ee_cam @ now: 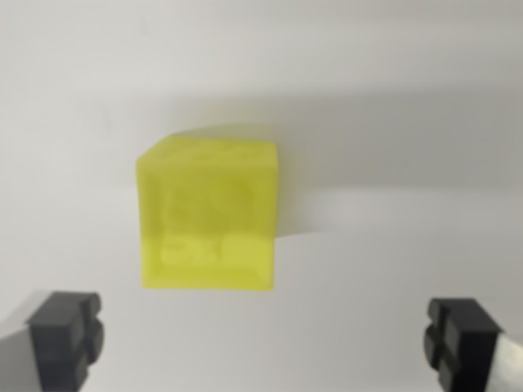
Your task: Pick yellow cube
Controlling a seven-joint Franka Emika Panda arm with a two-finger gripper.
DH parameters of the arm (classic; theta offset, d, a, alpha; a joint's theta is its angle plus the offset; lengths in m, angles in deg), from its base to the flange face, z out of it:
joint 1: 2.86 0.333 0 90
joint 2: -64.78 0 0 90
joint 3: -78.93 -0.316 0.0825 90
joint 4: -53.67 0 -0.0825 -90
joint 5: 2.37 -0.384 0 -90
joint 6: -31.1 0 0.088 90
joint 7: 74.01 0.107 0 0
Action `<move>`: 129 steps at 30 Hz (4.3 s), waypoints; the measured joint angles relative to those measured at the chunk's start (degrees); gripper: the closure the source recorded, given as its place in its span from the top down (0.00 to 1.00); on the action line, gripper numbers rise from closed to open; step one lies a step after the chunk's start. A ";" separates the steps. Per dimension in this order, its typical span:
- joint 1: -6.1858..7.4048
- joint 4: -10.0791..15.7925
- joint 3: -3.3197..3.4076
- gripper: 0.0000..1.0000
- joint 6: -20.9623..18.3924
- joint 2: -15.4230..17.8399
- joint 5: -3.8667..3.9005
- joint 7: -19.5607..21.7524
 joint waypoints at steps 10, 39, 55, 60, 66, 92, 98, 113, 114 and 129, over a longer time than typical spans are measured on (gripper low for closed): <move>1.07 -0.96 0.00 1.00 2.35 -3.38 -0.11 0.77; 2.11 -3.69 0.02 1.00 8.00 -11.84 -0.14 1.59; 2.09 -3.74 0.02 0.00 8.00 -11.85 -0.09 1.59; 2.09 -3.25 0.02 0.00 6.97 -10.33 -0.16 1.54; 2.11 -2.70 0.02 0.00 5.56 -8.34 -0.26 1.47; 2.15 -1.38 0.02 0.00 -1.18 -0.33 -0.64 1.22; 2.16 -1.36 0.02 0.00 -2.87 1.39 -0.70 1.17; 2.17 -1.69 0.02 0.00 -7.25 5.40 -0.84 1.07; 2.17 -1.73 0.02 0.00 -7.54 5.64 -0.85 1.07; 2.18 -2.79 0.02 0.00 -12.14 9.21 -0.96 0.99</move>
